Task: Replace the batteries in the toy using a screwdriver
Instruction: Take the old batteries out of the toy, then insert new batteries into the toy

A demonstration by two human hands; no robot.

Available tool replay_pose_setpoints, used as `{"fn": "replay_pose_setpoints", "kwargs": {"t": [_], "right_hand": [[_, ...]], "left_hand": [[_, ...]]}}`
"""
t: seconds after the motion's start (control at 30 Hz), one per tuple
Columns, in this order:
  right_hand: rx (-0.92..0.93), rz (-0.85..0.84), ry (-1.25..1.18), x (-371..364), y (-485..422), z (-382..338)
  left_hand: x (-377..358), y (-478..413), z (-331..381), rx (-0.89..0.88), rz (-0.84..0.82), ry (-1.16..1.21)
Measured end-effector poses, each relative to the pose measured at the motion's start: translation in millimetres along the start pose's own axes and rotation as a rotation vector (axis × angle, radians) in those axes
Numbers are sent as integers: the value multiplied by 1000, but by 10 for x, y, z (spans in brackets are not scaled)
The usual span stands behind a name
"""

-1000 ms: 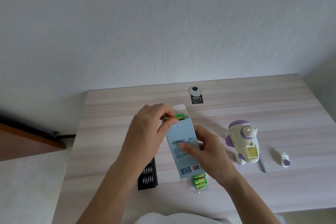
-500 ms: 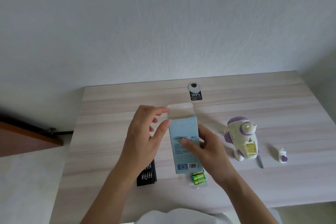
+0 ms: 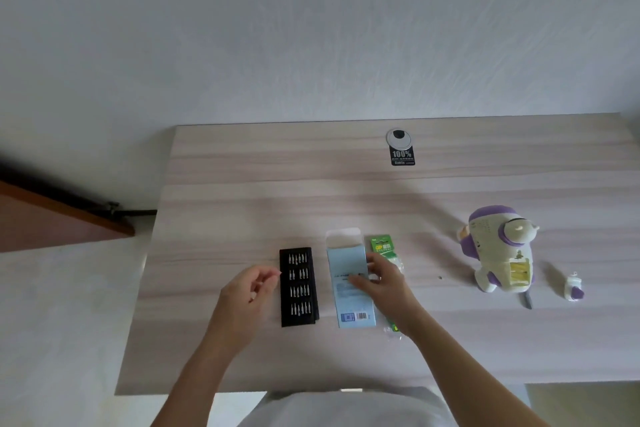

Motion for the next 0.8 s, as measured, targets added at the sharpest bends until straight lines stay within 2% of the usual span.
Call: {"fn": "replay_pose_setpoints", "kwargs": {"t": [0.2, 0.33, 0.53, 0.67, 0.8], "right_hand": [[-88, -1, 65, -239, -196, 86], [-131, 61, 150, -354, -251, 76], [-89, 241, 416, -441, -242, 89], [-37, 317, 452, -333, -128, 122], [65, 469, 500, 37, 92, 259]], "left_hand": [[171, 8, -379, 76, -80, -104], [207, -29, -431, 79, -78, -97], [104, -110, -373, -99, -143, -231], [-54, -161, -344, -193, -167, -349], [-357, -145, -253, -308, -200, -471]]}}
Point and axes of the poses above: each hand's wrist, its own y-axis away from the middle knuckle, its own x-axis out of the back of the hand, z = x × y, the point moved 1 cm from there along -y, towards the middle knuckle, and after that the axes turned 14 degrees about y, right-handed, at the moved point
